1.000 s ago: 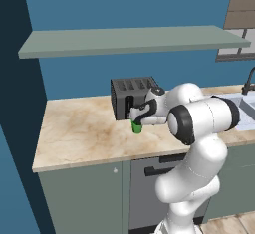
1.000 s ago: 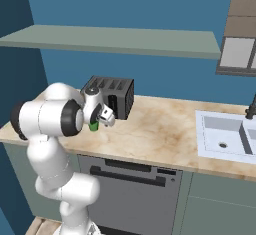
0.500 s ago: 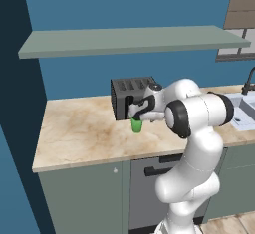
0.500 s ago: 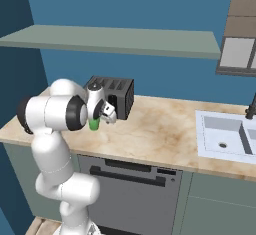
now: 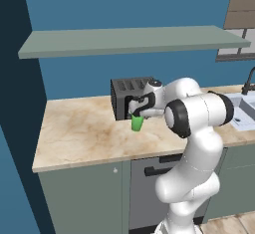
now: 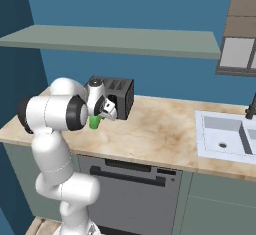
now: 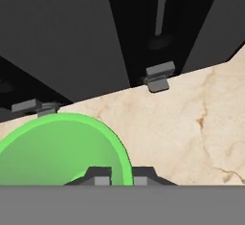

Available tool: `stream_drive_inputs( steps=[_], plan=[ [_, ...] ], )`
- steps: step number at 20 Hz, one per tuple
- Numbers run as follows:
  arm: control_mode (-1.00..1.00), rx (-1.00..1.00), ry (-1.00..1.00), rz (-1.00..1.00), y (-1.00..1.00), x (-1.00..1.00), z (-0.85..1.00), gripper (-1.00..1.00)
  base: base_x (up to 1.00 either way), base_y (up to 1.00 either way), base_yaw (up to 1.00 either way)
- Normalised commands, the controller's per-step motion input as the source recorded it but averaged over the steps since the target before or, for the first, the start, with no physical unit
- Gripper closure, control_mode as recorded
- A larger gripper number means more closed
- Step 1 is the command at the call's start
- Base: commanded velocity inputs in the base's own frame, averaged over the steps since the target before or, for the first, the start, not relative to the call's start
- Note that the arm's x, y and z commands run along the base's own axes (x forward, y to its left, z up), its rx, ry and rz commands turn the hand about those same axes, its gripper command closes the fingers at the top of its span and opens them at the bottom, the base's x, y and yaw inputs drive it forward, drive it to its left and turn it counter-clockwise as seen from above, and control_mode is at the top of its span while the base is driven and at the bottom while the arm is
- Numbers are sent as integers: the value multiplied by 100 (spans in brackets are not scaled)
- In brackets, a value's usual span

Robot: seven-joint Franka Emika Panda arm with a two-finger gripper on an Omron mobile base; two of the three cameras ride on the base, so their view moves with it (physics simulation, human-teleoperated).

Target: Place the pitcher and cup on the dining counter for serving.

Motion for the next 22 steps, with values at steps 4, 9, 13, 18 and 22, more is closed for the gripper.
stream_drive_inputs(
  steps=[4,9,13,18,22],
  plan=[
    [-100,0,-1,0,0,-11,0,100,0,0,0],
    [-100,0,-12,0,0,-37,14,100,0,0,0],
    [-100,0,-29,0,0,-71,53,100,0,0,0],
    [-100,0,-27,0,-4,-79,74,100,0,0,0],
    [-100,0,-12,0,-20,-71,79,100,0,0,0]
  ],
)
